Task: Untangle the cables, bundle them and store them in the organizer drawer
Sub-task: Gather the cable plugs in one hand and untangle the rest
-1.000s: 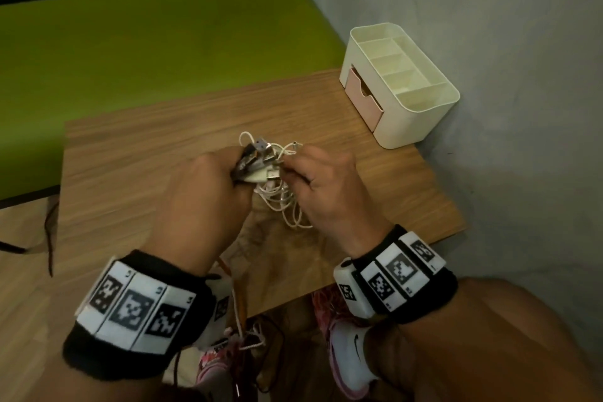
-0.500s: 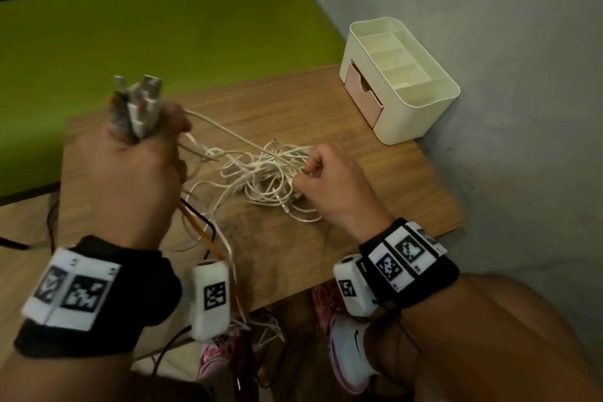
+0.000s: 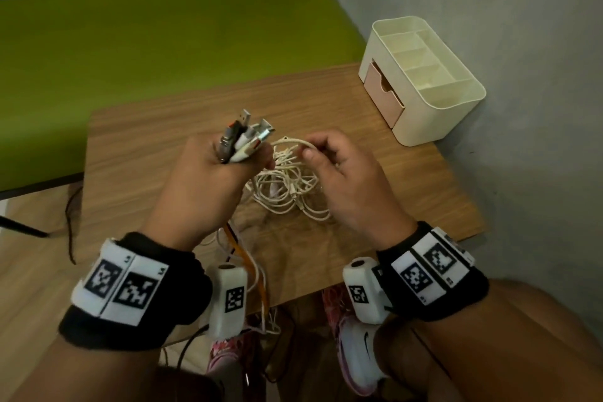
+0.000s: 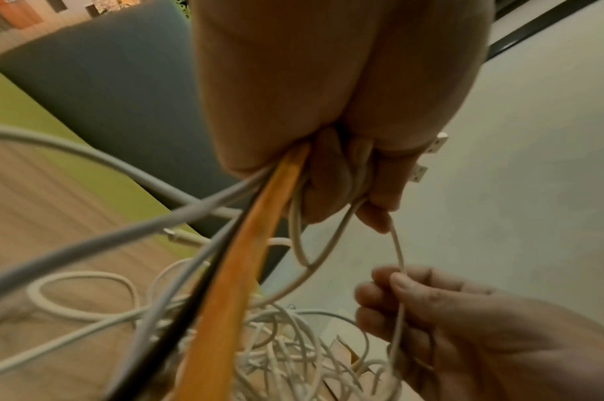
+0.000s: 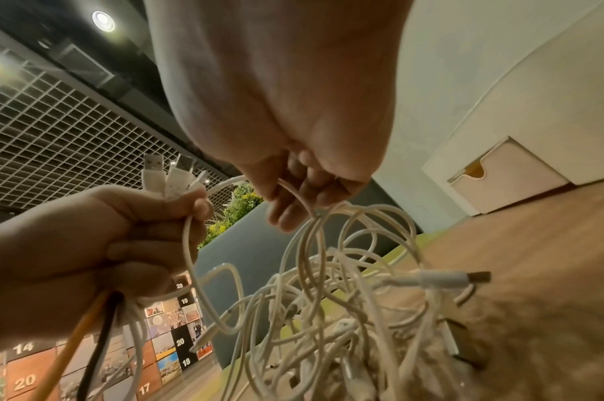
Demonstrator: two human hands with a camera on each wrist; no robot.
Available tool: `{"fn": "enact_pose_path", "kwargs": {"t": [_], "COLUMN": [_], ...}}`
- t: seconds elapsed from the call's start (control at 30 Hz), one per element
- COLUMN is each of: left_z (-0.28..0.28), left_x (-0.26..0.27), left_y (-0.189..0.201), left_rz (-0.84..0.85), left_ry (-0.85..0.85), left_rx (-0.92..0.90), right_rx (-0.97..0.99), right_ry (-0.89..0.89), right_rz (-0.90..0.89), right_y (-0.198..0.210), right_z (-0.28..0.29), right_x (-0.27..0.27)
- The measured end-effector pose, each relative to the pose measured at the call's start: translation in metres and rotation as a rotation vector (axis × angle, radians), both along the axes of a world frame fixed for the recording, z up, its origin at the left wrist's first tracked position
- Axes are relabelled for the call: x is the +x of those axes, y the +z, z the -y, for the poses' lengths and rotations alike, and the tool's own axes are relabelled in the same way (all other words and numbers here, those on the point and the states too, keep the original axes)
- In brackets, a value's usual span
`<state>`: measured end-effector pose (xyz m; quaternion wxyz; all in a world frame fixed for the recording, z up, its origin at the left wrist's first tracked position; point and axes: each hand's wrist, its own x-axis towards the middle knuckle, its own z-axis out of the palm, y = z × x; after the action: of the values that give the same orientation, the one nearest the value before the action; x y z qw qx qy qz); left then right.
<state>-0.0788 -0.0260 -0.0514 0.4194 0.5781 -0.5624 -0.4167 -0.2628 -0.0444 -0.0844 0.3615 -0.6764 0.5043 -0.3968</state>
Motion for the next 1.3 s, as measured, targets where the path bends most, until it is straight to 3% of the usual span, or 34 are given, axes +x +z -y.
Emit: {"fn": "enact_pose_path", "kwargs": {"t": [0.1,0.23,0.37,0.43,0.53,0.7,0.83,0.93,1.13,1.2,1.3], "left_z": [0.004,0.006,0.006,0.008,0.010,0.005,0.001,0.001,0.011,0.011,0.008], "left_x": [0.000,-0.004,-0.016,-0.019,-0.018,-0.013,0.004,0.010,0.026,0.020,0.006], "left_y": [-0.006,-0.014,-0.019,-0.023,-0.024,-0.012,-0.001,-0.001,-0.015,-0.017,-0.013], "left_rz": [0.214,0.580,0.569,0.595,0.636,0.376,-0.073,-0.180,0.299,0.425,0.448], "left_ry": [0.117,0.165,-0.055,-0.135,-0.104,0.057,0.253,0.302,0.157,0.181,0.183], "left_rx": [-0.095,-0.299,-0.393,-0.294,-0.208,-0.398,-0.312,-0.201,0.110,0.075,-0.088], "right_rx": [-0.094,-0.221,-0.231,-0.238,-0.273,-0.155,-0.022,-0.110,-0.242,-0.336,-0.418], "right_ry": [0.014,0.051,0.079,0.073,0.072,0.080,0.015,-0.065,-0.100,-0.101,-0.112], "right_rz": [-0.003,-0.198,-0.275,-0.234,-0.196,-0.240,-0.509,-0.631,-0.340,-0.331,-0.438], "right_y": [-0.006,-0.016,-0.016,-0.012,-0.008,-0.010,-0.012,-0.012,-0.008,-0.007,-0.008], "right_z": [0.004,0.008,0.005,0.005,0.004,0.008,0.011,0.010,0.014,0.013,0.012], "right_x": [-0.002,-0.002,-0.003,-0.004,-0.003,-0.008,-0.013,-0.011,-0.026,-0.025,-0.020]}}
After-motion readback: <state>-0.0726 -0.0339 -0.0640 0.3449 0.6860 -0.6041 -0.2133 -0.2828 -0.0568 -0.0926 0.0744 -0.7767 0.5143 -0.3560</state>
